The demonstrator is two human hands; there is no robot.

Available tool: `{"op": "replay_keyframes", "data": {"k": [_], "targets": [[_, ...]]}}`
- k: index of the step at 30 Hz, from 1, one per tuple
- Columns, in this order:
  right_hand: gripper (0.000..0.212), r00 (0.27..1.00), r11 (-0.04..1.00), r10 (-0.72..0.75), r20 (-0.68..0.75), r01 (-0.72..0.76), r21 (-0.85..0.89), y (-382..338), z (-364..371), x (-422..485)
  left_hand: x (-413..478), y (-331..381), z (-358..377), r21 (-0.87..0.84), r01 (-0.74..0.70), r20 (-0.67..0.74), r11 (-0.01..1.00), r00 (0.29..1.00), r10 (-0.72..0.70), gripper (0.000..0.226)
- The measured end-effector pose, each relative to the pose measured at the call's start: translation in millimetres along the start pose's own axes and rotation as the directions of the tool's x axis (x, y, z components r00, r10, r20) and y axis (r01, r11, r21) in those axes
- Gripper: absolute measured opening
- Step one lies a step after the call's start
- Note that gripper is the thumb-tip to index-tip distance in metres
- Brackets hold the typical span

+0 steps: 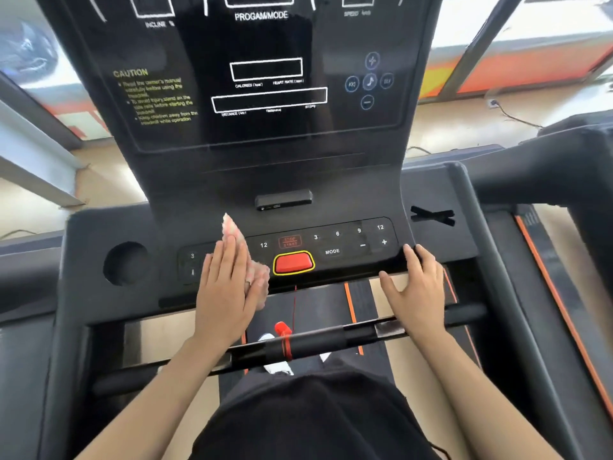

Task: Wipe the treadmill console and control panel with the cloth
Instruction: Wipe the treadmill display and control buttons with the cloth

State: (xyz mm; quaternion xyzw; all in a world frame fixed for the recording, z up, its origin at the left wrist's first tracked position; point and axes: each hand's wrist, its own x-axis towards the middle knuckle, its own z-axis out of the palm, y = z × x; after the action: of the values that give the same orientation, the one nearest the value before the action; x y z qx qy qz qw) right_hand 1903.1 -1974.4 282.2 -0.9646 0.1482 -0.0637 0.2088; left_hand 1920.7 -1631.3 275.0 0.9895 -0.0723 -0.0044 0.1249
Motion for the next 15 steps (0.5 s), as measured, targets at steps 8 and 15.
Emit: {"op": "replay_keyframes", "data": {"k": [8,15], "targets": [[0.055,0.984,0.971,-0.167,0.056,0.154,0.183,39,-16,17,22,60,10,-0.079,-0.01,0.061,0.997,0.998,0.015,0.062],[0.053,0.946,0.914,-0.309,0.101,0.267,0.305,66,-19,36,55,139,24,-0.055,-0.179,0.069,0.982,0.981,0.183,0.051]]}}
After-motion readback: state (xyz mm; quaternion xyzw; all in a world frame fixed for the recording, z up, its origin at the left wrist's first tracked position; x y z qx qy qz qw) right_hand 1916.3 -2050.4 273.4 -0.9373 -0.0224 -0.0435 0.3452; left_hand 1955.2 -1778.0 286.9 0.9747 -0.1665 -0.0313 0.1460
